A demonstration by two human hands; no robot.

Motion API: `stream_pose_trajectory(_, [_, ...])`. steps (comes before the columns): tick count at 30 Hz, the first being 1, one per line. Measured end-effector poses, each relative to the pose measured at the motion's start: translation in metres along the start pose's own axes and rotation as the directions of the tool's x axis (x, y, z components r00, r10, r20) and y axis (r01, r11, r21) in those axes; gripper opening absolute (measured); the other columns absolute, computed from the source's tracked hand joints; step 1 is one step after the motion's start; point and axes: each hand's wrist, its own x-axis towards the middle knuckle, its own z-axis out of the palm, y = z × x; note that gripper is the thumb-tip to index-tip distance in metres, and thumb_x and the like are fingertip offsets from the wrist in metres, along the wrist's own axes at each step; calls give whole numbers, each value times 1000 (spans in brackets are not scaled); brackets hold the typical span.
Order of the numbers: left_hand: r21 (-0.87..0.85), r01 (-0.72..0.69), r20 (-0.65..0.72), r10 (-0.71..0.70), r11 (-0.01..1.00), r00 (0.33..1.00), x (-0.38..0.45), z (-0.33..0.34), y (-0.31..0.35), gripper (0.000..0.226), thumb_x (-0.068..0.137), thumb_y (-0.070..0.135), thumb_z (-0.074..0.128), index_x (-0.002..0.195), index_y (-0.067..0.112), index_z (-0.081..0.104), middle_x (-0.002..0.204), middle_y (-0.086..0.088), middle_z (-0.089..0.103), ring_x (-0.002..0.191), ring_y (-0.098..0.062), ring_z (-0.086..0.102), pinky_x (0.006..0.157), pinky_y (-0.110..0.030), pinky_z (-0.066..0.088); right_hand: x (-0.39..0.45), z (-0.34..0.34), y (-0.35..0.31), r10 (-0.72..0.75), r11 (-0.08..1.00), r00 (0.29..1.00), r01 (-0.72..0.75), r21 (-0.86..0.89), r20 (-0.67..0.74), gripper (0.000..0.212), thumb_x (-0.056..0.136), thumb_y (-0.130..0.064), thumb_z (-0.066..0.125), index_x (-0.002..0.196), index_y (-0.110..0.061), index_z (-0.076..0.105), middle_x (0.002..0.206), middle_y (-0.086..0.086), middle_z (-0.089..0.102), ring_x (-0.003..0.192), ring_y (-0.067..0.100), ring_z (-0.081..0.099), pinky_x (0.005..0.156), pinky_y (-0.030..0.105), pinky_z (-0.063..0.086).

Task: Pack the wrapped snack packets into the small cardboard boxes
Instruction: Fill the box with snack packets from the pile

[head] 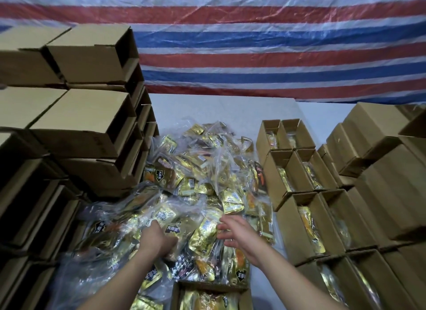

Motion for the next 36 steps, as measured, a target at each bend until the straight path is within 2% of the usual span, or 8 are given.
stream_pose_trajectory(10, [25,-97,-111,100,995,989,-15,0,-1,65,83,25,77,135,8,43,131,-15,47,82,-17,52,68,-24,49,0,4,7,18,1000,1000,-18,-16,4,28,102,-32,51,124,-15,57,114,5,66,100,22,69,88,36,55])
stream_pose_trajectory(14, [116,-34,81,24,993,996,-18,-11,5,35,91,30,67,114,6,58,104,-7,62,82,-16,54,68,-26,47,1,9,10,27,999,999,-26,-43,22,22,103,-30,50,119,-16,58,114,6,66,99,23,68,87,34,56])
stream_pose_trajectory(18, [-223,27,265,35,974,964,-21,-19,-5,15,94,17,64,88,3,61,76,-4,56,60,-11,49,46,-19,41,4,17,14,50,997,999,-49,-63,19,14,103,-28,50,110,-19,58,112,8,66,102,25,68,86,34,56])
stream_pose_trajectory(23, [-481,9,300,155,876,941,-37,-24,-17,11,94,8,62,97,-3,63,87,-11,57,75,-21,52,67,-28,43,6,24,22,80,985,997,-76,-152,17,16,102,-31,50,109,-19,58,111,5,65,101,21,65,84,30,56])
stream_pose_trajectory(26, [-631,-47,249,259,774,933,-58,-27,-10,14,92,10,67,99,21,63,99,6,62,90,-10,60,73,-19,47,5,26,26,98,981,995,-93,-168,27,43,99,-48,50,129,-17,53,118,0,60,111,20,60,99,38,52])
stream_pose_trajectory(30, [-684,-254,156,478,684,864,-95,-48,20,31,79,32,73,109,31,66,99,12,72,91,-6,67,69,-16,53,-5,23,10,24,977,980,-66,205,199,55,87,-65,53,134,-37,51,138,3,49,141,36,37,116,49,33])
stream_pose_trajectory(33, [-734,-337,72,560,590,825,-117,-62,46,31,79,33,71,110,31,70,103,7,72,89,-6,68,71,-18,54,-22,15,-19,-189,791,945,-14,612,266,81,67,-59,81,131,-13,64,133,26,59,124,41,56,103,51,47])
stream_pose_trajectory(36, [-794,-364,8,607,487,795,-128,-72,72,28,84,27,68,109,38,70,114,7,70,99,-12,67,75,-25,53,-39,10,-56,-361,707,893,75,703,269,96,48,-58,92,125,-6,67,131,28,59,118,40,61,95,50,53])
